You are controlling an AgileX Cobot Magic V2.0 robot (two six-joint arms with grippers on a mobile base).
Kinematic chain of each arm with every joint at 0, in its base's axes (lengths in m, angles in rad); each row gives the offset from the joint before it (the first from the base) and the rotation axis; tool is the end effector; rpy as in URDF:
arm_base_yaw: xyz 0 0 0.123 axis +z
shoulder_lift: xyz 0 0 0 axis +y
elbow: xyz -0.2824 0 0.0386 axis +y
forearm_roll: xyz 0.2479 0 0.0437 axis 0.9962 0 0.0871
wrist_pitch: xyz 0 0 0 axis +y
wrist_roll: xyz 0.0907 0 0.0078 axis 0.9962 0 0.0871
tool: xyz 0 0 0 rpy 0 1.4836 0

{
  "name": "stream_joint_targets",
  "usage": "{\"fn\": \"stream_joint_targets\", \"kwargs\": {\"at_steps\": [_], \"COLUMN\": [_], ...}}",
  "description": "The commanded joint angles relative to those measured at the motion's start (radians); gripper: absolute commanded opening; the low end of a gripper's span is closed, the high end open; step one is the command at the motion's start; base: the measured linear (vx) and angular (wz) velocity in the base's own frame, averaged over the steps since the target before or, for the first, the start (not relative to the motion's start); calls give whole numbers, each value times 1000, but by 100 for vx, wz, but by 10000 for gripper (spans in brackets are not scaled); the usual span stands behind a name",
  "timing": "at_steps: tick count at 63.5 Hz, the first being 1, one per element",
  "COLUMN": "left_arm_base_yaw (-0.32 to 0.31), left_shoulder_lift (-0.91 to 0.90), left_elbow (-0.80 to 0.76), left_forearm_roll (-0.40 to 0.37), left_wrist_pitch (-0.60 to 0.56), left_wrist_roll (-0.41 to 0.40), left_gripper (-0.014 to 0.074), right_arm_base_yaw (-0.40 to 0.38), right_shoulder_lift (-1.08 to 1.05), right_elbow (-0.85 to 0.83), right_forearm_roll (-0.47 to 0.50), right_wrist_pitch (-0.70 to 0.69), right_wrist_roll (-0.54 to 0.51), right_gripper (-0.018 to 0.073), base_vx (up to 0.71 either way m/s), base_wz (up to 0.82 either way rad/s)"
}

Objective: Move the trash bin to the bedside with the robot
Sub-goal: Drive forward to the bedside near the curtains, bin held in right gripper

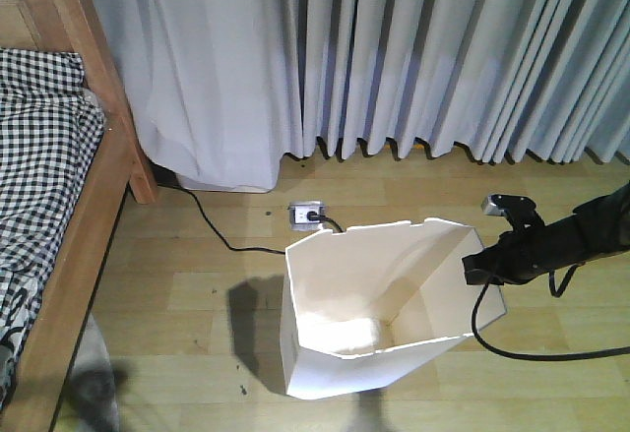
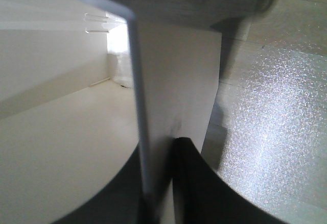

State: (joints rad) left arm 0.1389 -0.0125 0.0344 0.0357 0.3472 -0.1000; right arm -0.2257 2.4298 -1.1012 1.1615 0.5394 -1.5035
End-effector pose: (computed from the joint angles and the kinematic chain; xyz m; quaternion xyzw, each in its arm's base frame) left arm 0.0527 0.0085 0.1709 -0.0856 0.7948 0.0266 0.6003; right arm 0.3493 -0.0361 -0.0318 -0.0963 0.9642 0.2165 0.1188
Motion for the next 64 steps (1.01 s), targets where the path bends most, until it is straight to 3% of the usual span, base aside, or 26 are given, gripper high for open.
{"fn": "stream_joint_targets", "kwargs": {"at_steps": [1,64], "left_arm_base_yaw": [-3,-3], "left_shoulder_lift": [-14,-14], "left_elbow": [3,3], "left_forearm_roll": [-2,-2], "left_wrist_pitch": [-66,-66], "left_wrist_roll": [-4,-4], "left_gripper": [-6,-6], "right_arm_base_yaw": [-3,-3], "right_shoulder_lift": [-80,-80], "right_elbow": [-15,-15], "right_forearm_roll": [66,66], "right_wrist_pitch": [185,185], "right_wrist_roll": [13,13], "right_gripper": [-5,-5], "base_vx": [5,0], "base_wz": [4,0]}}
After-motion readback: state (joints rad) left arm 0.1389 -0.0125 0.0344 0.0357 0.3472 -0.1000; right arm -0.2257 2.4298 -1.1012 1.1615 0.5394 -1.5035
